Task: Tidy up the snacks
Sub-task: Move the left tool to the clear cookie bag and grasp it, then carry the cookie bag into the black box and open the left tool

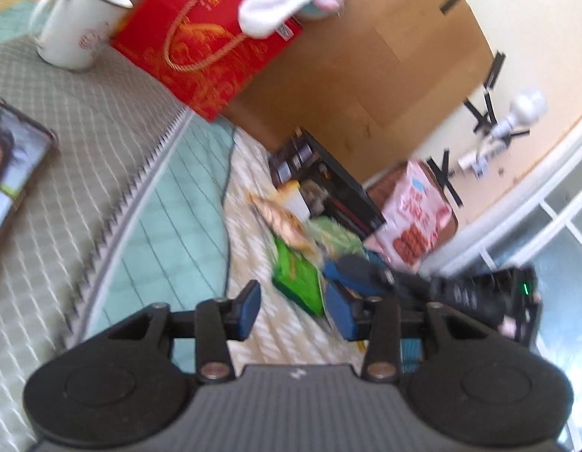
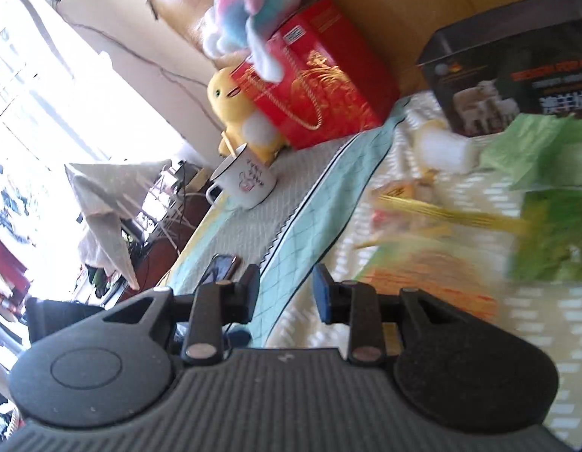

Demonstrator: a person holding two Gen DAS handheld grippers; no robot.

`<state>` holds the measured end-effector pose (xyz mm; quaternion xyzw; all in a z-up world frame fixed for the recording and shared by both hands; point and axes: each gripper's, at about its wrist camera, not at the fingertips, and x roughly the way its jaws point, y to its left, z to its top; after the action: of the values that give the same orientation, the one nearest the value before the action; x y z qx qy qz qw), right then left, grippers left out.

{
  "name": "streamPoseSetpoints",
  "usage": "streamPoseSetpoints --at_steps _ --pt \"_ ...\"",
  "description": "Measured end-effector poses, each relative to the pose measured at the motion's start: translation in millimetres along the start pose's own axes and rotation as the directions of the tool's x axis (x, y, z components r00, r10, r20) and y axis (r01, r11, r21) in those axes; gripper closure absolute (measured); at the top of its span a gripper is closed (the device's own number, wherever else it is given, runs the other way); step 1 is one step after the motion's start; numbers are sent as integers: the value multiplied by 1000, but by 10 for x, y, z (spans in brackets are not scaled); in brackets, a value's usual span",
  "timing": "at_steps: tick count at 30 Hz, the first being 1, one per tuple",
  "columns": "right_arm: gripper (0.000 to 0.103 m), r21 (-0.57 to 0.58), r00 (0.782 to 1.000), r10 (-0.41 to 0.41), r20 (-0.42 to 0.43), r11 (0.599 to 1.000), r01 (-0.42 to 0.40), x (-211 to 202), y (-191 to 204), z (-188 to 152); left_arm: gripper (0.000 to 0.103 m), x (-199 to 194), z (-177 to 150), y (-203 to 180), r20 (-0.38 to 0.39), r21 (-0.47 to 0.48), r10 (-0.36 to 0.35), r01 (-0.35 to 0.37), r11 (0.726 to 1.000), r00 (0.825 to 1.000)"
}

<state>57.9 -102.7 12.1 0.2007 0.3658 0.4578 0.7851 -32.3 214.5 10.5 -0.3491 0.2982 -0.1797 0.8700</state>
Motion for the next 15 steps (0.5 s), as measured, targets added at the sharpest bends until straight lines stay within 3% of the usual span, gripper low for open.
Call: streamPoseSetpoints --at_steps 2,3,6,9,15 --pt "64 -57 997 -57 47 997 59 -180 40 -64 62 45 70 -36 0 14 -7 7 1000 1000" --pt "52 -99 992 -93 84 990 101 -296 64 -116 61 87 100 -69 -6 26 -18 18 1000 1000" --pt "32 -222 951 -236 197 934 278 -623 111 -340 62 281 150 -216 -40 68 -62 65 996 997" --pt "28 -267 916 -346 202 880 392 -757 13 -505 60 587 159 -416 -94 119 -75 85 989 993" --pt "26 -285 904 -409 123 858 428 -597 -209 -536 60 1084 79 -709 -169 224 36 3 975 985"
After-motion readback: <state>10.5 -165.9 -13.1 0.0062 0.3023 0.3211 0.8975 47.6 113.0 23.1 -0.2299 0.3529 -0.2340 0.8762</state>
